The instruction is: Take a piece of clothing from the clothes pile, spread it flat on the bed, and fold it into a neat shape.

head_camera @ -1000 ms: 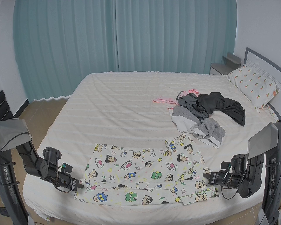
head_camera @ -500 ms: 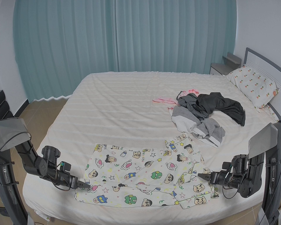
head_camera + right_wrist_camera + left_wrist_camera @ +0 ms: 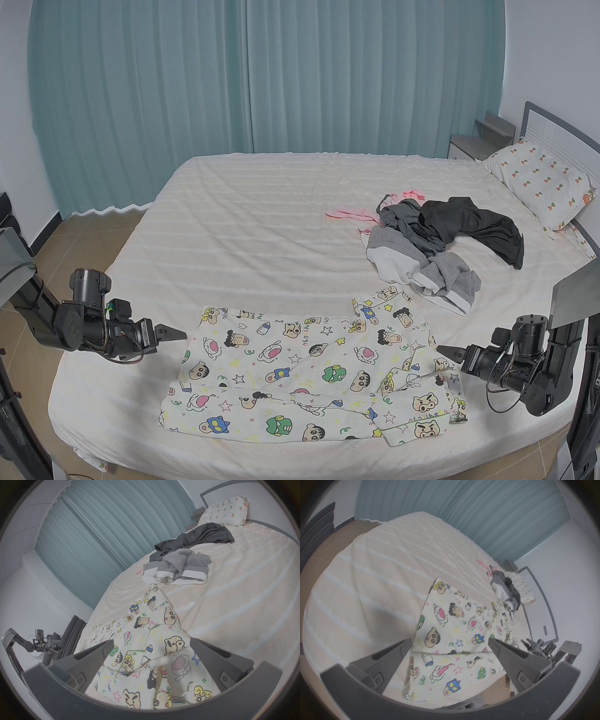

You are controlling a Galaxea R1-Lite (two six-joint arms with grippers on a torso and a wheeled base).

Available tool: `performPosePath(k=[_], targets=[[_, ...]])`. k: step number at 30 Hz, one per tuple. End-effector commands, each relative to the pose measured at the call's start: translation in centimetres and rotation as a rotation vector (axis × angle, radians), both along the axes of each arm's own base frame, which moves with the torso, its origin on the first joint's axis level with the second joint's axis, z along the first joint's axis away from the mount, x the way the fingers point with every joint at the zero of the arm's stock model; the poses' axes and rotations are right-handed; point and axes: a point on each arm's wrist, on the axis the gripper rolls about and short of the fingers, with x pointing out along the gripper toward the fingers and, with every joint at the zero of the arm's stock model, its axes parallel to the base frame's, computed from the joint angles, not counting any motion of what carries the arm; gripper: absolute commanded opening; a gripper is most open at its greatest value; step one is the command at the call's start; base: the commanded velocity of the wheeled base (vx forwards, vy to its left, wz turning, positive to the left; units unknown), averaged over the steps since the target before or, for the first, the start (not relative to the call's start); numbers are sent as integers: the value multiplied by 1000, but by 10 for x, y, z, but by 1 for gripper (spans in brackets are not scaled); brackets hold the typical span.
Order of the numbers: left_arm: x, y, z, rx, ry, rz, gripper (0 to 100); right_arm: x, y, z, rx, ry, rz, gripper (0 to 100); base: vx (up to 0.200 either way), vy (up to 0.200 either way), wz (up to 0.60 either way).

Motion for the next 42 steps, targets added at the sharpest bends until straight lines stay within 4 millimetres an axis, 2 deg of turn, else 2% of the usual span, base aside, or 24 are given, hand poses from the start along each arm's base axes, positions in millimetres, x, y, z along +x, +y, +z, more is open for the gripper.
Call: performPosePath(k=[1,4,10,12,14,18,25,41,42], targets=[[7,-3,5,11,-40,-22,100,-2,3,10,1,-41,8,100,200,0,0],[20,-6,-4,28,-44,-52,100,-3,5,12,-1,-44,17,100,0,0,0],[61,-24,-28,50,-51,-95,100,-4,9,12,1,-42,31,100,0,0,0],[69,-28,-33,64,-52,-96,100,-4,9,12,1,-41,31,100,0,0,0],[88,-38,-52,129,-52,-75,100,-5,9,12,0,-39,30,100,0,0,0],[110,-43,-75,187,-56,-69,100,-7,9,11,0,-31,31,100,0,0,0],[125,-43,-103,222,-52,-85,100,-8,12,10,-1,-27,42,100,0,0,0],[128,-48,-101,252,-13,-134,100,-4,19,13,-17,-55,44,100,0,0,0],[129,-49,-101,250,-8,-139,0,-3,19,13,-15,-59,43,100,0,0,0]])
